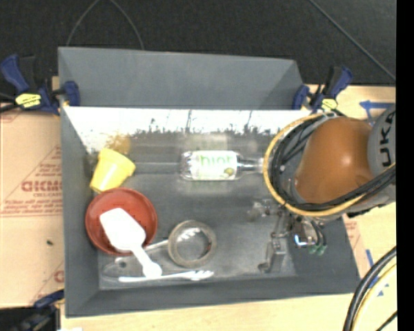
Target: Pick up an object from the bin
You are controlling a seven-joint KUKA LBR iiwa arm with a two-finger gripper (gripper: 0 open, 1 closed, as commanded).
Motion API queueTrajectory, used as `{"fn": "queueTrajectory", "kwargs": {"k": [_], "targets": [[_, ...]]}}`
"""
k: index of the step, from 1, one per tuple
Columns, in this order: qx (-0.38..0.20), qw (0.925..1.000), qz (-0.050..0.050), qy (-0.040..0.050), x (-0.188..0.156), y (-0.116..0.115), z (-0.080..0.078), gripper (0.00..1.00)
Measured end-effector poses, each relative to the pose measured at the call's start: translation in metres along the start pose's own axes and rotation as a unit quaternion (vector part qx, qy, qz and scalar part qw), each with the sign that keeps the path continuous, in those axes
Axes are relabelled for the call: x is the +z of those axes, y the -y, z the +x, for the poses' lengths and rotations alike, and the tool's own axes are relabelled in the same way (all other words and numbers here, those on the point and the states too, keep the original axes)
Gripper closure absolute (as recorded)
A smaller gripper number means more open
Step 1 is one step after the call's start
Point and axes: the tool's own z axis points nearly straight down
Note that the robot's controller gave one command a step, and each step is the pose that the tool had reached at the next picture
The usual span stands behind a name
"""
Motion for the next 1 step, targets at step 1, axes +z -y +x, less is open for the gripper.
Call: {"fn": "queueTrajectory", "kwargs": {"k": [1], "targets": [[-0.002, 1.0000, 0.000, 0.0035, -0.0029, 0.0000, -0.0018, 0.00]]}}
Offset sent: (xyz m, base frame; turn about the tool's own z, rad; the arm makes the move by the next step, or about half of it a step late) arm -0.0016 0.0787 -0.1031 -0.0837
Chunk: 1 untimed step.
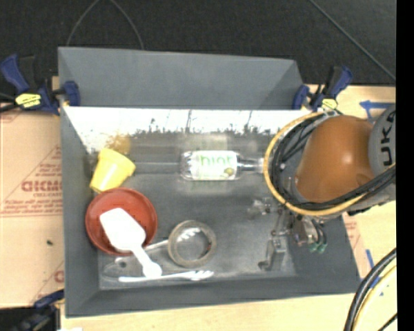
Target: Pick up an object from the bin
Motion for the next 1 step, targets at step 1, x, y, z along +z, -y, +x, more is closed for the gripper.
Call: {"fn": "queueTrajectory", "kwargs": {"k": [1], "targets": [[-0.040, 0.9991, 0.000, 0.0094, 0.1035, -0.0783, -0.0016, 0.00]]}}
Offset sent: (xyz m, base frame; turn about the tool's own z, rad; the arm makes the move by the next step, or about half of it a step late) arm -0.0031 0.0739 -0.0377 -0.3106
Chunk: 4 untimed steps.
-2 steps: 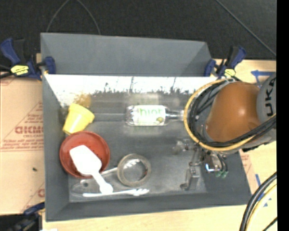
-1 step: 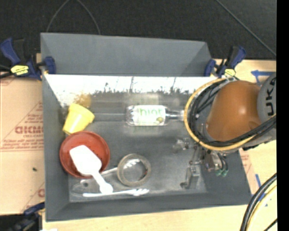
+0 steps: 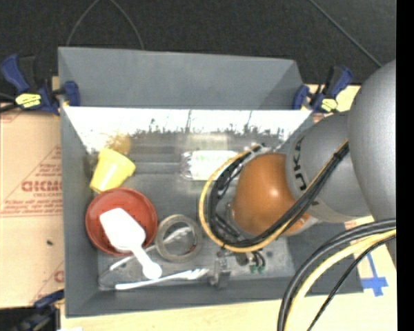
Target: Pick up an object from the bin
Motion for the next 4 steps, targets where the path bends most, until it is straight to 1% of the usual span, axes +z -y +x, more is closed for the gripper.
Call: {"fn": "queueTrajectory", "kwargs": {"k": [1, 2, 3, 4], "targets": [[-0.114, 0.9935, 0.001, -0.0029, -0.066, 0.005, 0.003, 0.00], [0.051, 0.9987, 0.000, -0.0022, -0.028, -0.075, -0.007, 0.00], [-0.044, 0.9990, 0.002, 0.0030, -0.001, -0.084, -0.027, 0.00], [0.160, 0.9870, 0.014, -0.0006, 0.001, -0.139, -0.023, 1.00]]}}
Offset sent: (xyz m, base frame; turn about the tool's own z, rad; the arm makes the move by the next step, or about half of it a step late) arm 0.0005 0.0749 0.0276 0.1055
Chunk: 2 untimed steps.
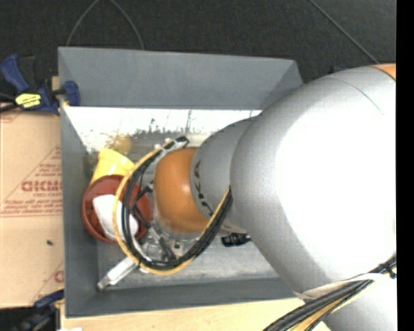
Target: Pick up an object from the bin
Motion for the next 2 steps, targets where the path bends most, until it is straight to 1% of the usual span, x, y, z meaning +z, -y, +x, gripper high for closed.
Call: {"fn": "queueTrajectory", "kwargs": {"k": [1, 2], "targets": [[0.000, 1.0000, 0.000, -0.0001, 0.0000, 0.0000, 0.0000, 1.00], [-0.001, 1.0000, 0.003, -0.0048, -0.0081, 0.0028, 0.0022, 1.00]]}}
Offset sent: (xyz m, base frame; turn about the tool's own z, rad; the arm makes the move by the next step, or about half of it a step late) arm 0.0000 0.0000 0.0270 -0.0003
